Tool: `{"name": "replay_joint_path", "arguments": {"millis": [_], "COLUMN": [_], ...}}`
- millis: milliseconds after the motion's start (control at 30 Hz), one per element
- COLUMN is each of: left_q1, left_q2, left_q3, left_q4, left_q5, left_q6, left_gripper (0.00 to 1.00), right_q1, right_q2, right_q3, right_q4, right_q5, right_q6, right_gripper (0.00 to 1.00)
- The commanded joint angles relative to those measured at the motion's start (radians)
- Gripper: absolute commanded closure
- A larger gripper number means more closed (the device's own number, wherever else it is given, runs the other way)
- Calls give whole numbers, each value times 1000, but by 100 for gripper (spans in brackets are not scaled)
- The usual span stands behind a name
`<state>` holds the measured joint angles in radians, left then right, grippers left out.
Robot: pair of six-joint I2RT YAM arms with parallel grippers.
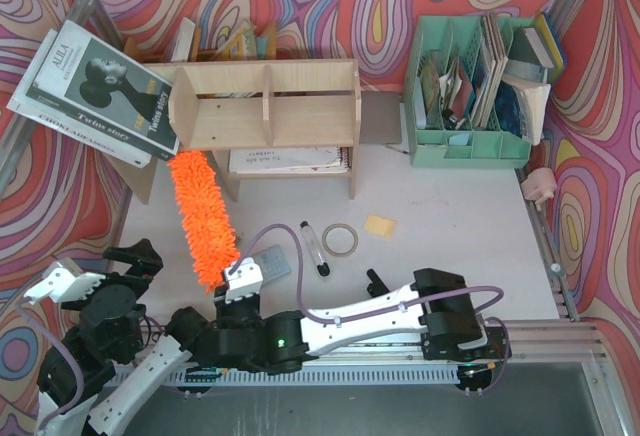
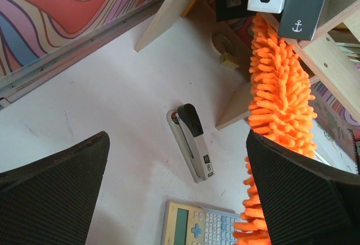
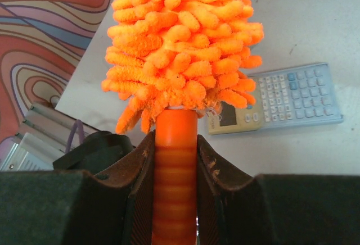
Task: Dust the bookshelf with a duster
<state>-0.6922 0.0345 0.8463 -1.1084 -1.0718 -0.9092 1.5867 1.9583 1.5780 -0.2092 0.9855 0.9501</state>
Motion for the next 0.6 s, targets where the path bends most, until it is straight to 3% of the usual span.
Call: {"name": "replay_joint_path", "arguments": {"millis": [0, 233, 567], "left_q1": [-3, -3, -3], "left_q2": [-12, -28, -30], "left_q3": [-13, -10, -13], "left_q4": [-18, -30, -21], "left_q5": [-21, -24, -17], "left_q6": [-6, -20, -16], "left_gripper": [2, 2, 2], "right_q1": [16, 18, 11], "right_q2": [71, 208, 188], "right_q3": [148, 344, 315], "right_q4": [-52, -214, -421], "right_q5": [125, 160, 204], "right_q6": [17, 108, 343], "right_gripper": [100, 100, 100]}}
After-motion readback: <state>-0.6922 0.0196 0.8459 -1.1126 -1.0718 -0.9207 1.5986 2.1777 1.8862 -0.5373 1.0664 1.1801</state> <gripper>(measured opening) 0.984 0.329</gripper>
